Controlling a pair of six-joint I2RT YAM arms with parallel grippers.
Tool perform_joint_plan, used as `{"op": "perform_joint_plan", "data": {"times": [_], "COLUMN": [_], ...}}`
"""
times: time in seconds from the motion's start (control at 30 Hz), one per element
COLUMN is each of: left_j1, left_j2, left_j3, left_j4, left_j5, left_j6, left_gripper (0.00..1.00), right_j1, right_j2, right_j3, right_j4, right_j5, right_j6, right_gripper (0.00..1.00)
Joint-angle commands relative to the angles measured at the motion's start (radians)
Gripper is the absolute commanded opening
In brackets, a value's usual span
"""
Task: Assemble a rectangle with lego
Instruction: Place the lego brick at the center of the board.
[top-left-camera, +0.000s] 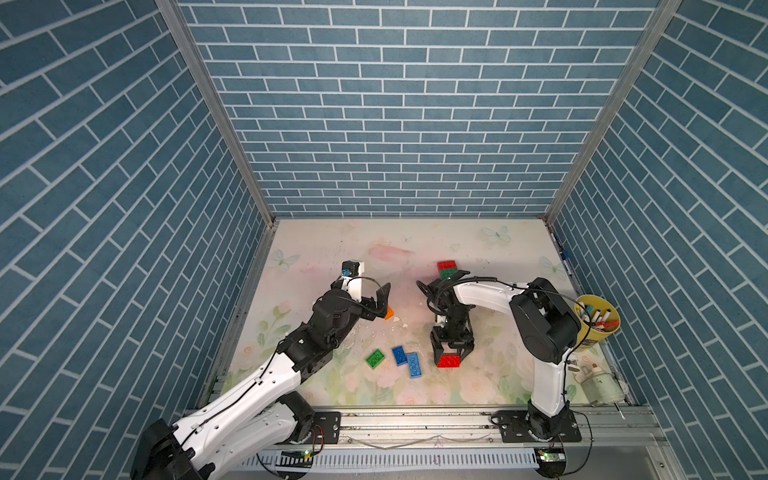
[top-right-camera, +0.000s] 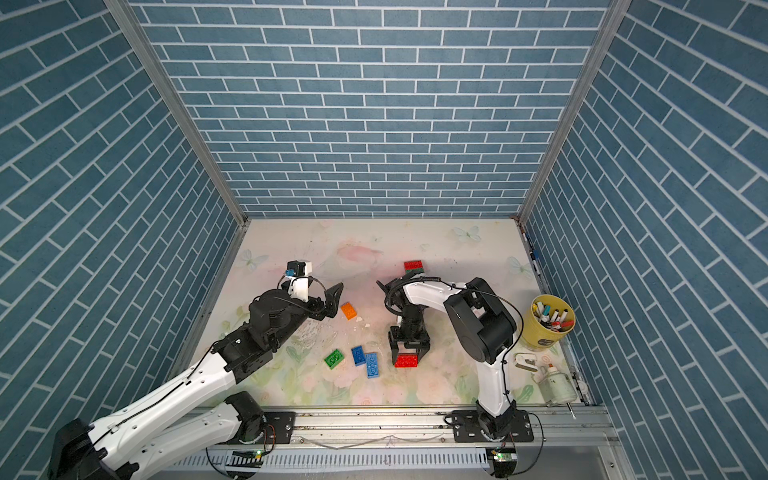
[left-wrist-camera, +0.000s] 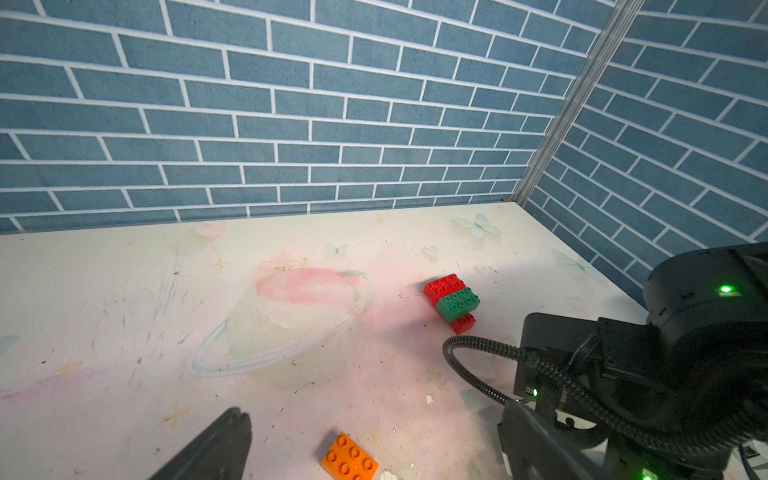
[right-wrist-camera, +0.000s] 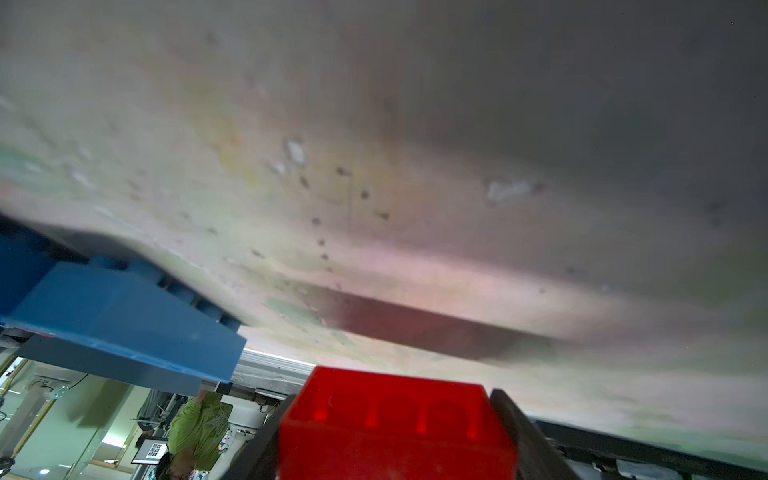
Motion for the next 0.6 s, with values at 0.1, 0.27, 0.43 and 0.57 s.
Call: {"op": "perform_joint_plan", "data": {"times": [0.1, 0.27, 0.43, 0.57], "left_j1": [-0.002, -0.002, -0.002, -0.002], "left_j2": [0.020, 0.029, 0.033, 0.033], "left_j3": [-0.010, -0.010, -0.011, -0.012], "left_j4": [0.013, 0.012, 0.014, 0.014], "left_j5": [0.007, 0.010, 0.018, 0.020], "left_j6": [0.001, 0.001, -0.001, 0.000], "left_gripper": [1.00, 1.00, 1.00, 1.00], "right_j1": [0.003, 0.008, 0.019, 0.053], "right_j2": [0.030, 0.019, -0.023, -0.083], "right_j3": [0.003, 0.006, 0.009, -0.006], "right_j4": [0.045, 0.085, 0.113, 0.146], "right_j5": [0.094, 0.155, 0.213, 0.286], "right_j6": [-0.004, 0.024, 0.046, 0.064], "right_gripper": [0.43, 0.63, 0.81, 0.88]}}
